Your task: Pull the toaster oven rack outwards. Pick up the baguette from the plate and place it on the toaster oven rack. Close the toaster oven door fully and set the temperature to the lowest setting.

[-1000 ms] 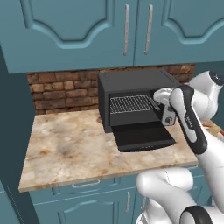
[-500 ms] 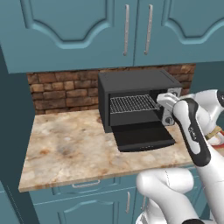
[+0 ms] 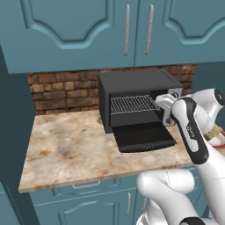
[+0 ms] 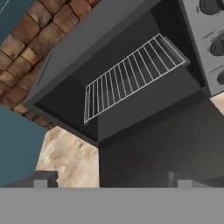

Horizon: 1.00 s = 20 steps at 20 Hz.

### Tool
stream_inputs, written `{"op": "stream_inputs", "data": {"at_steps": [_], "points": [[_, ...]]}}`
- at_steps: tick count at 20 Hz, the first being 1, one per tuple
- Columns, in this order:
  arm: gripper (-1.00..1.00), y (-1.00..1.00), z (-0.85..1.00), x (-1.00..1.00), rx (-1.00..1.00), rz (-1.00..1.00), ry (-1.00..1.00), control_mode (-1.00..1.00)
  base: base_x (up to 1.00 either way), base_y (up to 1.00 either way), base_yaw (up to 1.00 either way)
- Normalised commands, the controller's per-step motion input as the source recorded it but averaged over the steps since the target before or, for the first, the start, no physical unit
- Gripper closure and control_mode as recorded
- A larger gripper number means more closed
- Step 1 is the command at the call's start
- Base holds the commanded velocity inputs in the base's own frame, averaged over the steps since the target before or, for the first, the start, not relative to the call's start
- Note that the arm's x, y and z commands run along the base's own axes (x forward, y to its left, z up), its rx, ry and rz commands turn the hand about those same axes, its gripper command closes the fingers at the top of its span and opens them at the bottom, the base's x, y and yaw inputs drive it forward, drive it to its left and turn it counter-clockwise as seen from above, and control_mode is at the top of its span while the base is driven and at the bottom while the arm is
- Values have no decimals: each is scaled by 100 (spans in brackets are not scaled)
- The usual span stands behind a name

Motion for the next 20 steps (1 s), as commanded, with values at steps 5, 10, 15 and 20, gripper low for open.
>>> {"op": "stream_inputs", "data": {"at_steps": [5,10,15,20], "points": [[-100,19,-12,3,-1,0,5,-100,0,0,0],[-100,24,-29,16,-1,-1,9,-100,0,0,0],[-100,30,-26,17,0,0,-3,-100,0,0,0],[-100,25,-19,33,8,-5,-13,-100,0,0,0]]}}
